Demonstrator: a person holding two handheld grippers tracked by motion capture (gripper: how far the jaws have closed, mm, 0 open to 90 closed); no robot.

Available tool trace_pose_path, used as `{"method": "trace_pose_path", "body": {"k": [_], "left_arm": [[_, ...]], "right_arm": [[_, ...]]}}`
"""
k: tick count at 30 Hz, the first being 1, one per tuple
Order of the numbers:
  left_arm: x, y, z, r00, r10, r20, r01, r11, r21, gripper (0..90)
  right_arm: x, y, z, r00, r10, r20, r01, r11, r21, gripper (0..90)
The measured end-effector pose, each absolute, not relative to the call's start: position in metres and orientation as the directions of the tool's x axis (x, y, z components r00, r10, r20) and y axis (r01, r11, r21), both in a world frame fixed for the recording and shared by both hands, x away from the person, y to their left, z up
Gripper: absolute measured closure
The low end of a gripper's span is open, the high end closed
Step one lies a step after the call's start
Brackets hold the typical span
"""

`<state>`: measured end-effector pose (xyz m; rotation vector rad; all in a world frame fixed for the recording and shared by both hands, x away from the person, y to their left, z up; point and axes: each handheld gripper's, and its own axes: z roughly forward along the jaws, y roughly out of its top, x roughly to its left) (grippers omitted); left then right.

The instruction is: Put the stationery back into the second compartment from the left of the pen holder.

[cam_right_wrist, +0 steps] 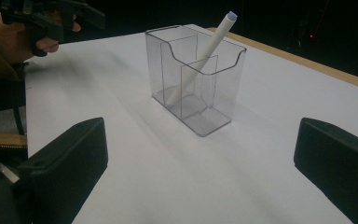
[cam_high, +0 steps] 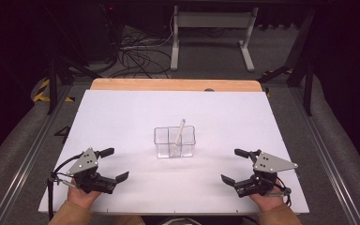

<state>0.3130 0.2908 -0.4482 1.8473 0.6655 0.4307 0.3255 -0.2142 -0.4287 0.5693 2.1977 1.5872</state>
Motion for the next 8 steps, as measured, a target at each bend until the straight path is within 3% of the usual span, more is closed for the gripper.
{"method": "trace_pose_path", "body": {"k": [3, 8], "left_arm": [[0.3146, 0.2912, -0.4515, 0.773, 0.629, -0.083, 0.280, -0.220, 0.934, 1.2], [0.3134, 0.2926, -0.4504, 0.762, 0.647, -0.026, 0.255, -0.262, 0.931, 1.6]], "right_arm": [[0.3262, -0.2145, -0.4295, -0.849, 0.525, -0.058, 0.111, 0.284, 0.952, 3.2], [0.3282, -0.2135, -0.4308, -0.848, 0.527, -0.058, 0.117, 0.294, 0.949, 3.2]]}}
